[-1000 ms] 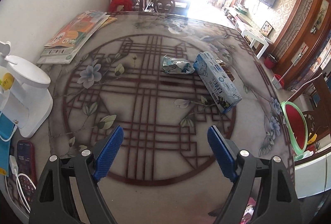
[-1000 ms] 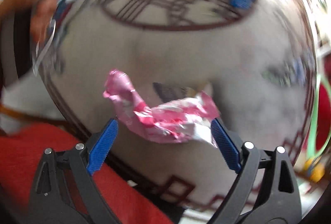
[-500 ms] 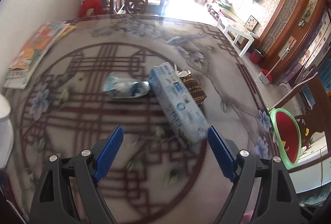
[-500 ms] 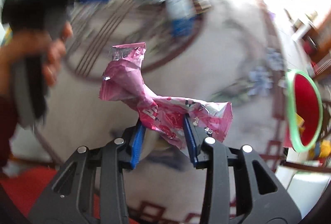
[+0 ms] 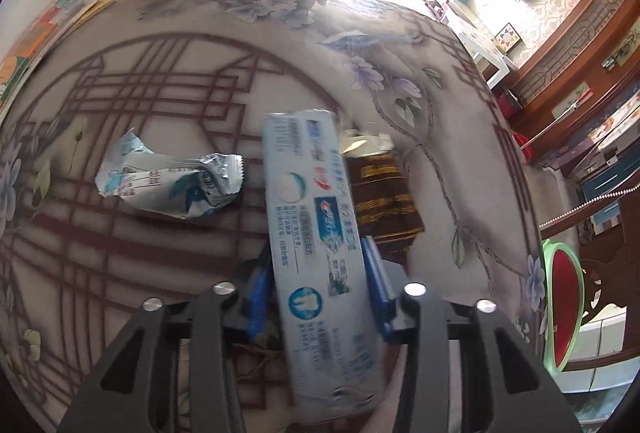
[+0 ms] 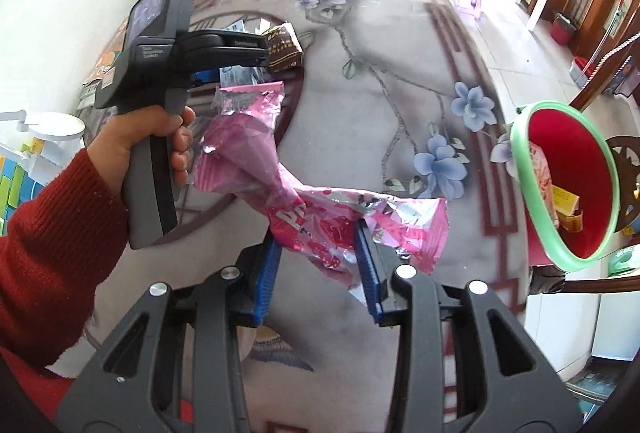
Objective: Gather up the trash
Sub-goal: 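Grasp the blue-white toothpaste box with the left tool while the right tool grasps the pink wrapper, then carry the toothpaste box and pink wrapper over the red bin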
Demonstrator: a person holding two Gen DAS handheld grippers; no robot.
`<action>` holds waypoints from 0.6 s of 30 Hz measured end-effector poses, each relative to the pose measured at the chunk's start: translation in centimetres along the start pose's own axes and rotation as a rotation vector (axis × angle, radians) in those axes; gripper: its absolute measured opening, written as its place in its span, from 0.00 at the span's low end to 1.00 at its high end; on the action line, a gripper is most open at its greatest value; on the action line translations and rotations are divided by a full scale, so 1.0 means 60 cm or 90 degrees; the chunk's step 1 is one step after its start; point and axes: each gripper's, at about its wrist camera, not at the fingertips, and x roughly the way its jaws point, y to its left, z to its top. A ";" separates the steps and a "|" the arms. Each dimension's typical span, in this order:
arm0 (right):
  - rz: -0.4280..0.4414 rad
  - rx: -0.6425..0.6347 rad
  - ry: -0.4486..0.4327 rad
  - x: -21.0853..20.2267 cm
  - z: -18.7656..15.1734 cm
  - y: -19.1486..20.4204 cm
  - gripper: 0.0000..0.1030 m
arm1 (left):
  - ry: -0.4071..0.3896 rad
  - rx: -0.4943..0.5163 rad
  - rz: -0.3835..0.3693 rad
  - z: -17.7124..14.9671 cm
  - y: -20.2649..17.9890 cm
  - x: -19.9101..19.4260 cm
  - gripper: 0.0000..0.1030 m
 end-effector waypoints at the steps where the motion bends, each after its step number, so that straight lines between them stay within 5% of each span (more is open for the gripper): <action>1: 0.003 -0.002 0.001 0.002 0.003 0.002 0.35 | -0.003 0.002 0.001 -0.002 0.004 -0.004 0.33; 18: 0.017 -0.023 -0.033 -0.019 0.001 0.048 0.35 | -0.079 0.025 -0.013 -0.084 0.048 -0.177 0.33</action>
